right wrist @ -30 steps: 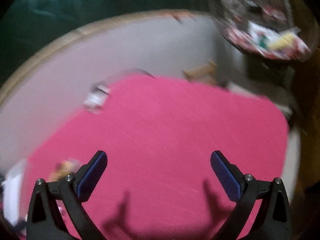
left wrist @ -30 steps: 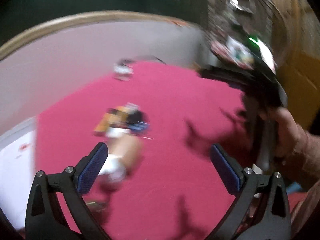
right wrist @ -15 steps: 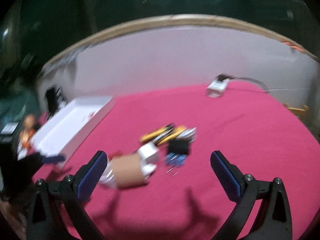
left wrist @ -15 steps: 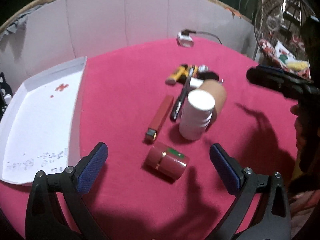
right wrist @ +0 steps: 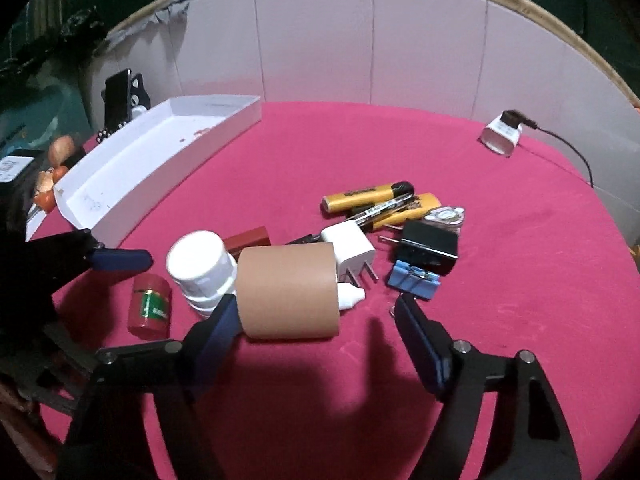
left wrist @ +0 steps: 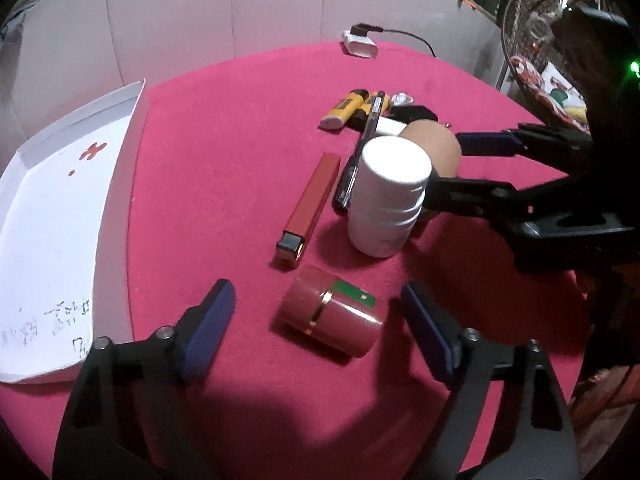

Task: Organize rigid objects
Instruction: 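Close the left gripper on the red cylindrical tin while the right gripper grasps the brown tape roll, then carry the red tin with the left gripper and the tape roll with the right gripper over the white tray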

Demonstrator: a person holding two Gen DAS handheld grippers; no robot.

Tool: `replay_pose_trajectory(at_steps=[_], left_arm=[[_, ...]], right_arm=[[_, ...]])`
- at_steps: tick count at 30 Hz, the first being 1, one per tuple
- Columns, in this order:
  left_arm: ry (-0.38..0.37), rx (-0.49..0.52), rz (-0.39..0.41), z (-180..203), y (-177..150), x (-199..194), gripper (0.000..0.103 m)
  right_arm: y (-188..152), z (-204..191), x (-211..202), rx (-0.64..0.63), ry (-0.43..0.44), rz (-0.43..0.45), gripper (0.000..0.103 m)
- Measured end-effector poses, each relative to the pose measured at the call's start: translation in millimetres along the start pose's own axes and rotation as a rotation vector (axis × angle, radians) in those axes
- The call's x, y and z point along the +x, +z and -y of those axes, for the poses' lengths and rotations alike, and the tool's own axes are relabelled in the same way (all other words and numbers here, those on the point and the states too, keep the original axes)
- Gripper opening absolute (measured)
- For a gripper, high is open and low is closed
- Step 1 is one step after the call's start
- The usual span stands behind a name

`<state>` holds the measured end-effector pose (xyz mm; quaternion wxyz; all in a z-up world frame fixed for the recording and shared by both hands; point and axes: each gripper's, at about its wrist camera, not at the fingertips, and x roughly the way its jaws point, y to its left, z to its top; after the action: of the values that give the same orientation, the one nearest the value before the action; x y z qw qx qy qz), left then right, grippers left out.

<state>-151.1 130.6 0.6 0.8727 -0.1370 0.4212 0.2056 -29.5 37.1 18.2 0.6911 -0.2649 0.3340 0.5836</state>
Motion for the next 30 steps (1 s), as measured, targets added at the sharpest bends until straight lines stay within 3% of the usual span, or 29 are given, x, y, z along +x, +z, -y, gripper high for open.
replay_pose_trajectory(at_steps=[2,4,6,7,14,22,30], left_arm=[[-0.009,0.003,0.0,-1.2,1.3,0.2,0.081],[0.0,0.018,0.002,-0.5,1.8,0.4,0.07],[0.015,0.026,0.007,0.1,2.1,-0.3,0.049],[0.009,0.026,0.012,-0.4,2.1,-1.4,0.046],[0.007,-0.014,0.045,-2.0,0.5,-10.3,0.046],[0.068,-0.027,0.103,1.9,9.5,-32.8,0.046],[0.073,-0.086,0.155,-7.0,13.9,-51.3,0.046]], right_arm=[[1.3,-2.5,3.6,-0.006,0.006,-0.008,0.075],[2.0,-5.1,7.4,-0.01,0.018,-0.02,0.063],[1.5,-5.2,7.4,0.001,0.019,-0.017,0.063],[1.0,-4.5,6.9,0.008,0.023,-0.016,0.062],[-2.6,8.9,-9.2,0.09,0.036,0.03,0.062],[-0.4,21.1,-32.6,0.173,0.042,0.099,0.062],[9.8,17.8,-61.9,0.159,0.035,0.197,0.062]])
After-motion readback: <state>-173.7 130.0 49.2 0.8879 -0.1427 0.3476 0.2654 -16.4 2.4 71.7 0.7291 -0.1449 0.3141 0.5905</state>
